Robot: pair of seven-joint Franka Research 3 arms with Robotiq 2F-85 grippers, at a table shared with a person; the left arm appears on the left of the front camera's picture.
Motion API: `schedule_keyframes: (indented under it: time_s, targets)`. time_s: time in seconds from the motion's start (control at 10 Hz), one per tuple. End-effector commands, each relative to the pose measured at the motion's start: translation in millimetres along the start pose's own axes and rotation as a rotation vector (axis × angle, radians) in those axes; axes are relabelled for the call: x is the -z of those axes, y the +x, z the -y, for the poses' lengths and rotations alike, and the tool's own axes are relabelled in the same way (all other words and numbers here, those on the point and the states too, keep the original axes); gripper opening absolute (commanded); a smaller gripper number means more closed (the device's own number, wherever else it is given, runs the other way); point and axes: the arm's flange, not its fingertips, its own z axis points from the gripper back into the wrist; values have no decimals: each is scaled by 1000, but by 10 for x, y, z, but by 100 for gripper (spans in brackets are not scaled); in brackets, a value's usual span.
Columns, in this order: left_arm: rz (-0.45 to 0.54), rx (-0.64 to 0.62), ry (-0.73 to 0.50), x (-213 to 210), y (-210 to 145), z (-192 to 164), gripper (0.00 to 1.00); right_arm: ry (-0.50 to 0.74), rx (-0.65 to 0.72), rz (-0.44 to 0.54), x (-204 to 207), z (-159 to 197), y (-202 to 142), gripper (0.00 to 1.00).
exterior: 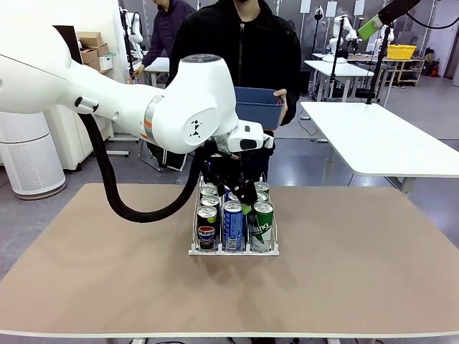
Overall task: Fill the beverage cans into the dispenser.
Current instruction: Place the picked Ionic drink in the line of the Automatic Can Dispenser with the same cans.
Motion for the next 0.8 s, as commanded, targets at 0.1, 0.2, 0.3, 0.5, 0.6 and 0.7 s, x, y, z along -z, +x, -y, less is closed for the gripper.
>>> schedule_keyframes:
  time_s: [0.1,0.2,0.3,0.5,0.6,0.7]
  targets:
    - [-2,-35,69,-163,-80,113,100,11,1,-2,2,-8,-16,100]
    - [7,-4,10,-62,1,40,100,11,1,-2,2,-8,-16,100]
    - [7,-4,10,-62,1,40,100,11,1,-2,2,-8,-16,100]
    - [7,-4,10,-62,1,40,100,11,1,-2,2,-8,-16,100]
    - [7,-4,10,-62,1,40,100,11,1,-2,2,-8,-16,100]
    - [7,-4,10,-62,1,40,100,11,1,-2,2,-8,-16,100]
